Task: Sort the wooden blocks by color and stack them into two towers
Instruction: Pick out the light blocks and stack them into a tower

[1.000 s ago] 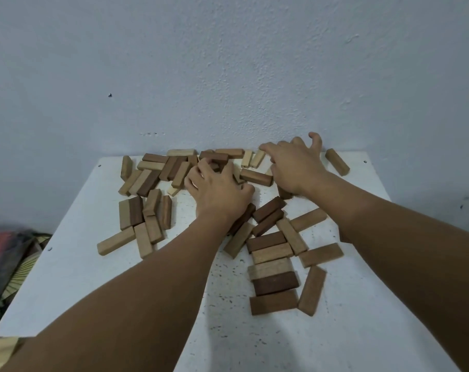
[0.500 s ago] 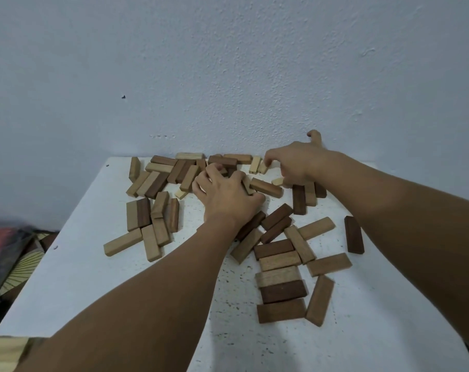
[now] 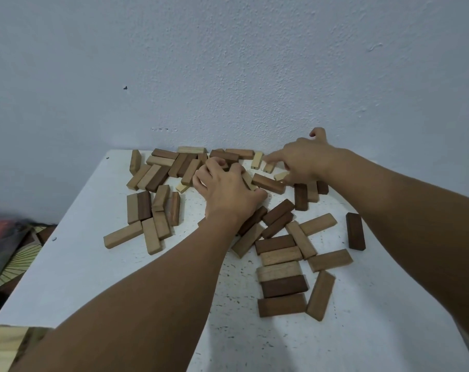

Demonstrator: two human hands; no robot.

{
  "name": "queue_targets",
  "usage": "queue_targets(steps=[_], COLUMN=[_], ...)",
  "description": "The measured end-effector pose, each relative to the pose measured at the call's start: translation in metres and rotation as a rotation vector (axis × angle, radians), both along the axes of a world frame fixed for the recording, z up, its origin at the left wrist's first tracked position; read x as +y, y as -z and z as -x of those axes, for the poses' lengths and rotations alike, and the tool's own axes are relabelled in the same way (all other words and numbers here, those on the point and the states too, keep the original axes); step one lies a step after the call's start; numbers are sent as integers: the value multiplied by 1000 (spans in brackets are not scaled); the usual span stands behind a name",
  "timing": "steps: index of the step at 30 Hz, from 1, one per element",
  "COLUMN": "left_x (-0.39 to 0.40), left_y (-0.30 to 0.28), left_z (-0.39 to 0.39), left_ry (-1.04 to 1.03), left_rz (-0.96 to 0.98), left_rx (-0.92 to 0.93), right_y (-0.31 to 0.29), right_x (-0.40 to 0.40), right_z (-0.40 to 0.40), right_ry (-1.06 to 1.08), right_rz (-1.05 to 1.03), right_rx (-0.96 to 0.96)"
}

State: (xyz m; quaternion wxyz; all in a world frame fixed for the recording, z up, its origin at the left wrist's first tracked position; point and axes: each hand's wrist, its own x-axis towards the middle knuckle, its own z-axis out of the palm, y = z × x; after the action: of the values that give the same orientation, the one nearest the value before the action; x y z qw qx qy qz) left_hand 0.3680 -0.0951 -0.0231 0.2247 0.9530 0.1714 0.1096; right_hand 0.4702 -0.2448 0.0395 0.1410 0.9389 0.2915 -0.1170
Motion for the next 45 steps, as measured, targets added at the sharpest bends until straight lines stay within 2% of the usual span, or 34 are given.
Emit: queue_targets(steps=[5,10,14,17,21,27,31,36,40,45], left_x=[0,0,1,3,7,-12,-20,-4,12,23], left_y=[0,-1,-13,-19,-26,-39,-29,-21,-11,4], left_z=[1,3,9,16,32,89,153,224,271,295], left_ry=[-5,-15,-25,-14,5,-43,35,168,290,354], left_rz=[3,1,11,-118,-209,52,150,259,221,188], left_rx=[-19,-66,-68,-81,-105,-153,-203,-66,46,62], right_y=[1,5,6,5,6,11,20,29,37,57], right_x=[3,-11,-13,-17,-23,-31,-35,-37,-32,-20], right_z=[-2,8,25,41,70,131,181,244,297,338], right_ry=[-54,-122,-49,105,277,366,394,434,485,519], right_rz=[0,47,-126,-273,-437,-623,-711,-831,-977,-949], right_rx=[-65,-231,-314,-390,-314,-269,-223,-184,-87,9])
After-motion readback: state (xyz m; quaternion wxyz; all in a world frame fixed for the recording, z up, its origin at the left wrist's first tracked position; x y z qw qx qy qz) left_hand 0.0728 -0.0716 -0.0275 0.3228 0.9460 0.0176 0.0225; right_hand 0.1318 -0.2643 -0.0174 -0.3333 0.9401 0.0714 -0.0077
